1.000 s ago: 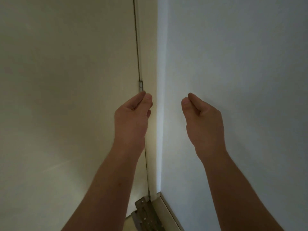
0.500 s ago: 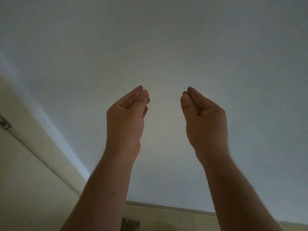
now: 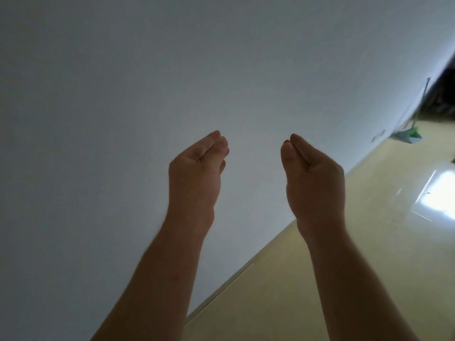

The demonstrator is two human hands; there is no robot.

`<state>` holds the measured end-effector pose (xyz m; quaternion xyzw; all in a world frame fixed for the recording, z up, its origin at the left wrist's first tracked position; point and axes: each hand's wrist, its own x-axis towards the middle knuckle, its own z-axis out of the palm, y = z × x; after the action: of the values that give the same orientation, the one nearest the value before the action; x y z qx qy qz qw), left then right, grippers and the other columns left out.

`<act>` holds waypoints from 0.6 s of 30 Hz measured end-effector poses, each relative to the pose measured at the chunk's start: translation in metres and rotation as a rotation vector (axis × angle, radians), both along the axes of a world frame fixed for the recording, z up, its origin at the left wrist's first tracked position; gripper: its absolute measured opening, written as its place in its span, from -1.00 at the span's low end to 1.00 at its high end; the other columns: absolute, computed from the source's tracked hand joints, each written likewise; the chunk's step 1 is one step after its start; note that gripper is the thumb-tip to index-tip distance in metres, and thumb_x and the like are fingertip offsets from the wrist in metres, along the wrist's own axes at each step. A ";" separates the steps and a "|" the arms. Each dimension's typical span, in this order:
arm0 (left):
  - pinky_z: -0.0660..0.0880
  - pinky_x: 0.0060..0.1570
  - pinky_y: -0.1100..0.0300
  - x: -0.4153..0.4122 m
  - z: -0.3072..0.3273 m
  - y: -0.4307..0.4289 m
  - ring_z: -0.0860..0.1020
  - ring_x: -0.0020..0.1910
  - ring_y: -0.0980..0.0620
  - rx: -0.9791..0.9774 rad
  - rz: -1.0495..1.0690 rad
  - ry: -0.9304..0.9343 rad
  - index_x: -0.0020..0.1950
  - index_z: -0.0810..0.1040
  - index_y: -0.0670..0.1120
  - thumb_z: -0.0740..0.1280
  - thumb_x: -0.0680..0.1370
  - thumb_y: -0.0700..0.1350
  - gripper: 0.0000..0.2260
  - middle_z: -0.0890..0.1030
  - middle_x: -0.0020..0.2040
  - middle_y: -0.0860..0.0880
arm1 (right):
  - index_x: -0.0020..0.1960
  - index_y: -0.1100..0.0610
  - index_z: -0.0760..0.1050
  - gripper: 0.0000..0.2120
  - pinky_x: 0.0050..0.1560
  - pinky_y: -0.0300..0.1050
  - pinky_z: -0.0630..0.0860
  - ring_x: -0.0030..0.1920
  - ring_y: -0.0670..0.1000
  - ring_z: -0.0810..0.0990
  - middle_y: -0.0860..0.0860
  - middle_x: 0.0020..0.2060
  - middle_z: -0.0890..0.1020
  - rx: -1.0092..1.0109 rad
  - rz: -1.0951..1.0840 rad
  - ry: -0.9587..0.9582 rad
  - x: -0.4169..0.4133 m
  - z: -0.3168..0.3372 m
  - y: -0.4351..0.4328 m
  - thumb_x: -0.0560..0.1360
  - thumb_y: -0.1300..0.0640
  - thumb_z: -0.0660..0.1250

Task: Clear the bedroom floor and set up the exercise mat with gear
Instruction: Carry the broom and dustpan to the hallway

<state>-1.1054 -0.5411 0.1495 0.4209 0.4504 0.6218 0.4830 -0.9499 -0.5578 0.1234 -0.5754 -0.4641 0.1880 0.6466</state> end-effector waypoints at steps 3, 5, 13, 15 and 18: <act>0.58 0.27 0.07 0.090 -0.006 0.016 0.69 0.13 0.10 -0.022 -0.127 0.019 0.31 0.62 -0.12 0.42 0.60 -0.15 -0.72 0.72 0.15 0.00 | 0.38 0.06 0.56 -0.63 0.05 -0.62 0.42 -0.01 -0.57 0.51 -0.53 -0.14 0.59 -0.018 -0.137 0.007 0.088 -0.010 -0.002 0.61 -0.04 0.36; 0.58 0.27 0.07 0.129 -0.010 0.024 0.69 0.13 0.10 -0.033 -0.170 0.016 0.31 0.63 -0.12 0.42 0.60 -0.15 -0.73 0.72 0.15 0.00 | 0.38 0.06 0.55 -0.62 0.08 -0.60 0.42 0.03 -0.55 0.51 -0.48 -0.07 0.60 -0.026 -0.198 0.003 0.128 -0.019 -0.002 0.61 -0.05 0.35; 0.58 0.27 0.05 0.329 -0.028 0.062 0.70 0.11 0.07 -0.094 -0.350 -0.012 0.30 0.64 -0.13 0.43 0.60 -0.16 -0.73 0.73 0.11 -0.01 | 0.37 0.07 0.57 -0.63 0.09 -0.62 0.38 0.07 -0.52 0.52 -0.55 -0.14 0.54 -0.067 -0.332 0.089 0.320 -0.038 -0.001 0.60 -0.01 0.38; 0.58 0.26 0.06 0.375 -0.031 0.070 0.70 0.11 0.07 -0.114 -0.386 -0.021 0.29 0.63 -0.13 0.42 0.60 -0.15 -0.74 0.73 0.11 -0.01 | 0.38 0.08 0.56 -0.62 0.09 -0.64 0.36 0.06 -0.54 0.51 -0.41 0.02 0.59 -0.069 -0.354 0.095 0.363 -0.039 0.002 0.60 0.00 0.38; 0.58 0.26 0.06 0.439 -0.035 0.086 0.70 0.10 0.07 -0.141 -0.448 -0.013 0.28 0.64 -0.12 0.42 0.60 -0.16 -0.75 0.74 0.10 0.00 | 0.39 0.10 0.55 -0.62 0.07 -0.65 0.35 0.02 -0.58 0.49 -0.14 0.22 0.66 -0.084 -0.404 0.073 0.421 -0.041 0.014 0.61 0.01 0.38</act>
<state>-0.6668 -0.4546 0.1149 0.4715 0.3848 0.4689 0.6401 -0.5293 -0.5439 0.0825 -0.6760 -0.3076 0.0945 0.6630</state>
